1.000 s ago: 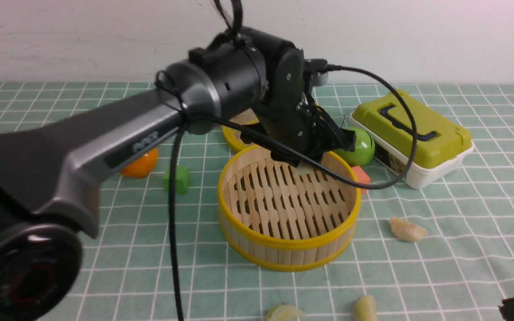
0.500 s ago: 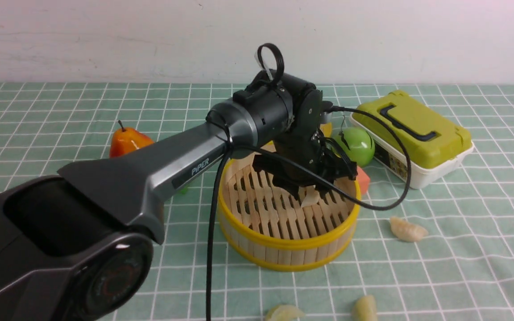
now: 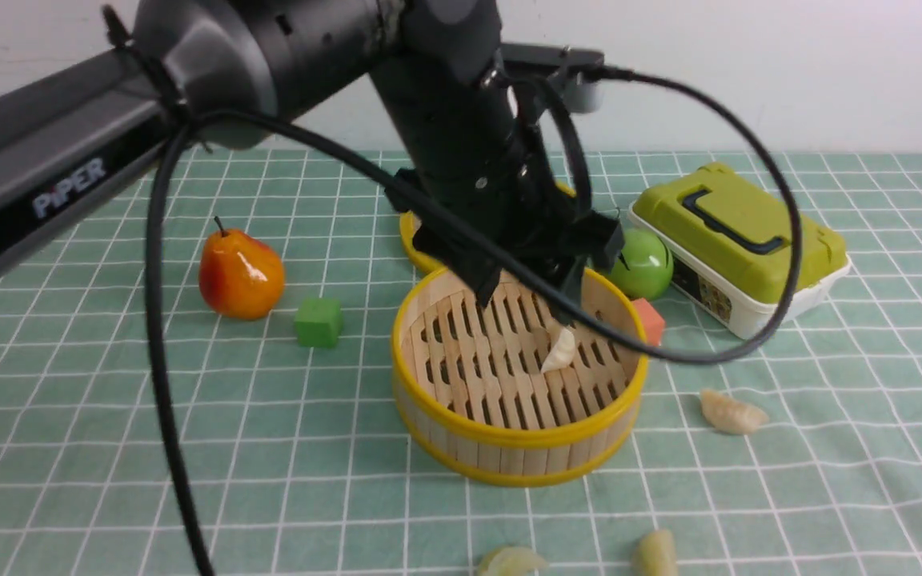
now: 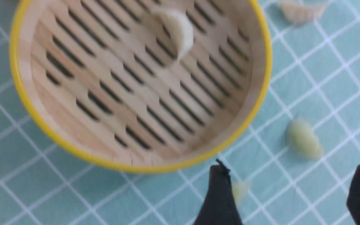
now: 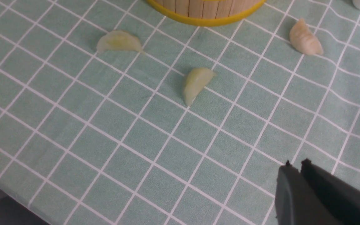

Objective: Put the dumplings into the steamer on the table with the blue tablecloth.
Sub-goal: 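Place the dumpling into the bamboo steamer basket with the left gripper, then reach for and grasp a dumpling on the table with the left gripper, then place the dumpling into the bamboo steamer basket with the left gripper, then reach for and grasp a dumpling lying on the table beside the steamer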

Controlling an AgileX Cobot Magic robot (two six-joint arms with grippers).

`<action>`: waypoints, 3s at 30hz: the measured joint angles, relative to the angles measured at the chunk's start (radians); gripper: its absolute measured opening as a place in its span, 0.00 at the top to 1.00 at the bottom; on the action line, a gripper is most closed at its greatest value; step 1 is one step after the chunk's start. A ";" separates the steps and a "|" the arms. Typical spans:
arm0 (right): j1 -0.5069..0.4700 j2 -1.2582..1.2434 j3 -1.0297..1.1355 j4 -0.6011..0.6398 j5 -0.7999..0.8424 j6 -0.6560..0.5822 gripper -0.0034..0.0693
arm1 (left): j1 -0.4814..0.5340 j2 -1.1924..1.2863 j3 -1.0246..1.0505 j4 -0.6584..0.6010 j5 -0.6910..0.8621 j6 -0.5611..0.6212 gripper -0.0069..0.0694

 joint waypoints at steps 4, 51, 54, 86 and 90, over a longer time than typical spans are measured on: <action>0.000 -0.001 0.000 0.004 -0.001 0.000 0.89 | -0.046 -0.028 0.241 0.007 -0.029 0.091 0.24; 0.000 0.158 -0.048 0.015 -0.034 0.048 0.84 | 0.116 0.342 -0.122 0.179 -0.233 -0.211 0.64; 0.000 0.235 -0.079 0.041 -0.035 0.054 0.83 | 0.121 0.378 -0.122 0.180 -0.246 -0.212 0.64; 0.210 1.030 -0.111 -0.036 -0.431 0.316 0.29 | 0.123 -0.579 0.622 0.059 -0.198 -0.121 0.93; 0.210 1.079 -0.111 -0.106 -0.452 0.397 0.33 | 0.123 -0.697 0.778 0.059 -0.205 -0.119 0.93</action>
